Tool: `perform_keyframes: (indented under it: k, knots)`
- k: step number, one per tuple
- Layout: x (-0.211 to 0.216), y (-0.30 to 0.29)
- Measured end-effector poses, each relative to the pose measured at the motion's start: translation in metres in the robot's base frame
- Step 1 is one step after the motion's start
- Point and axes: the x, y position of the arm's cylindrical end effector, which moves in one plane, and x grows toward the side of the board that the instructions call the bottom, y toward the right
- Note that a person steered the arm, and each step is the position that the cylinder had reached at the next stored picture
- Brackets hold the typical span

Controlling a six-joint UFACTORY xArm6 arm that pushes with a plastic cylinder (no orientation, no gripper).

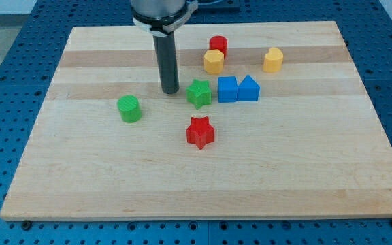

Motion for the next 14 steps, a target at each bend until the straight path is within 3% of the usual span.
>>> perform_keyframes:
  k: [2,5,7,9,11,14]
  knots:
    - [0.03,-0.004]
    - [0.03,0.038]
    - [0.03,0.035]
    - [0.072,0.006]
    - [0.104,-0.062]
    - [0.062,-0.076]
